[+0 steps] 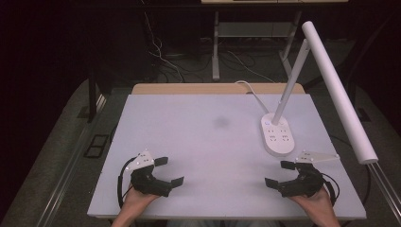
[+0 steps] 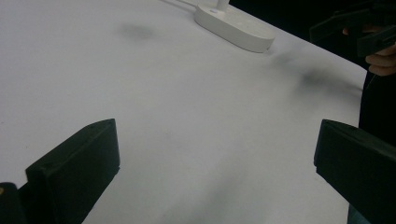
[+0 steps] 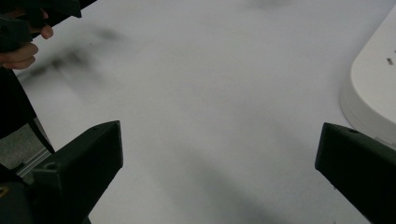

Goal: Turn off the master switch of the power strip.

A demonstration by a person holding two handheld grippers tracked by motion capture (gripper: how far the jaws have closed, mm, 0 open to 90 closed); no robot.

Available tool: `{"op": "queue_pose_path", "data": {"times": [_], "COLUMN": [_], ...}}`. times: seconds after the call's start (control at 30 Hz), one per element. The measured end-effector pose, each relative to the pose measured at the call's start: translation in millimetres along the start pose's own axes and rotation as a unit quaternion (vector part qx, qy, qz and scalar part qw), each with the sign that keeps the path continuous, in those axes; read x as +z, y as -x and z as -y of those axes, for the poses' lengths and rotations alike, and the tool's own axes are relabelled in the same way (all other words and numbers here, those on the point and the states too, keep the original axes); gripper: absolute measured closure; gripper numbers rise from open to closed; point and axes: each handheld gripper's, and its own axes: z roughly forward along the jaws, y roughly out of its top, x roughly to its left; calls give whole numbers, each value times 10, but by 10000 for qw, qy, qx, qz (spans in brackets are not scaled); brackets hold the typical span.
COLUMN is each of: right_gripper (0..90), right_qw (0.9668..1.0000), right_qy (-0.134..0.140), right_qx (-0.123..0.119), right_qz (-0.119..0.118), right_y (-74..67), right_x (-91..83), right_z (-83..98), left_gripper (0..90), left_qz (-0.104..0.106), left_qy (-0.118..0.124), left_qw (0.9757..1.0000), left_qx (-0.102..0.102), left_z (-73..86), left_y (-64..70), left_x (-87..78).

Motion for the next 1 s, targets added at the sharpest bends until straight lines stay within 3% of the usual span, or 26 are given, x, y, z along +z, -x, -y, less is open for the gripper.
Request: {"op": "queue_pose_path", "data": {"times": [1.0], "right_gripper": [2], "right_qw": [9996], "right_qy": [-100], "right_qx": [-250], "right_qz": [-27], "right_y": [37], "right_x": [11], "right_z": [-374], "left_gripper": [0], "left_qz": [-55], "left_qy": [-17], "left_qw": [10000], "left_qx": [-18], "left_z": [7], "left_y": [-13], "left_x": [-7]}}
